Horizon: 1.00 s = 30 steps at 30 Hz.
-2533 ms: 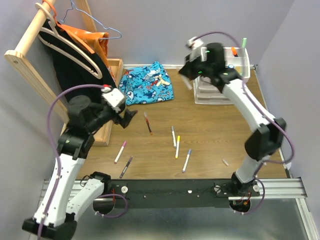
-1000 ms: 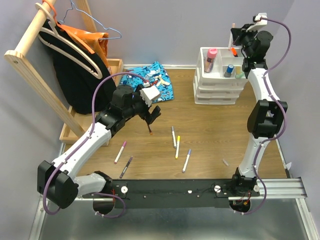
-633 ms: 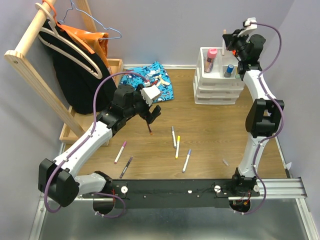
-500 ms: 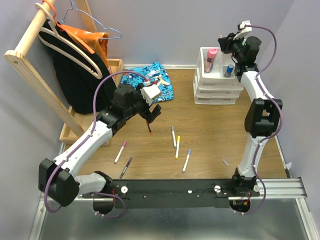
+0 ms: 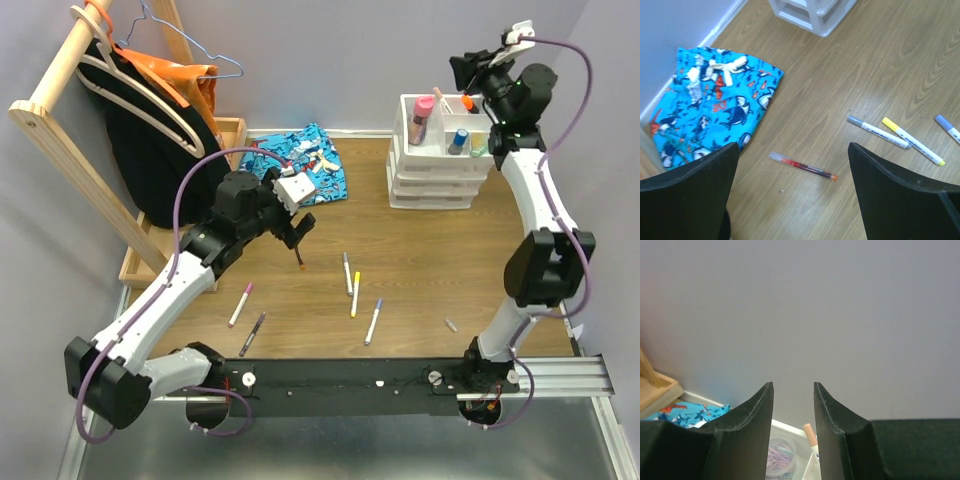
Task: Sort the stationery into containers
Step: Place the pen in the storage box.
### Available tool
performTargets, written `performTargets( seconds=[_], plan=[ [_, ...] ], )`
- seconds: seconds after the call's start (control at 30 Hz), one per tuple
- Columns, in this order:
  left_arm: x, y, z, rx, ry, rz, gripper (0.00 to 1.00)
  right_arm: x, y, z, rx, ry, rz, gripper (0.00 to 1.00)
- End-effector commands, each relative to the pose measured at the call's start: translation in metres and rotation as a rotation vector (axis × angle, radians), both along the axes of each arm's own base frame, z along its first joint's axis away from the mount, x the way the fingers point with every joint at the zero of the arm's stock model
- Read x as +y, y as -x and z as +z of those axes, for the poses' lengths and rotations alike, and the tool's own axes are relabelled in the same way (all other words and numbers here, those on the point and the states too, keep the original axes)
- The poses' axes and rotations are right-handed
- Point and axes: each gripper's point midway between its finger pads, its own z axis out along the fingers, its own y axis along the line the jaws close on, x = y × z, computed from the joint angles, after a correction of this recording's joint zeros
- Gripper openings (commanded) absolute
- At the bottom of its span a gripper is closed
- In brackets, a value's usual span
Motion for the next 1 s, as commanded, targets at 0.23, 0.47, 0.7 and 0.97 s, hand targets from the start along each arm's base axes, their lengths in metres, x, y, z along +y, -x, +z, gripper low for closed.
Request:
performTargets(
  seconds=[0.23,0.47,0.7,0.97],
  plan=[
    [0.059,0.054,0.014,-0.045,-0.005,0.106,0.99,0.083,0.173,-0.045,0.409,0.02,0.224,0.44],
    [0.076,0.085,0.023,-0.081,0.054,0.122,0.99,0.148,0.266,-0.158,0.846,0.063,0.282,0.42],
    [0.105,0.083,0.046,-0.134,0.048,0.233,0.99,0.177,0.272,-0.219,1.165,-0.027,0.169,0.4],
    [0.11,0.096,0.045,-0.053,0.053,0.248,0.99,0.226,0.305,-0.287,1.384,-0.05,0.019,0.44]
  ],
)
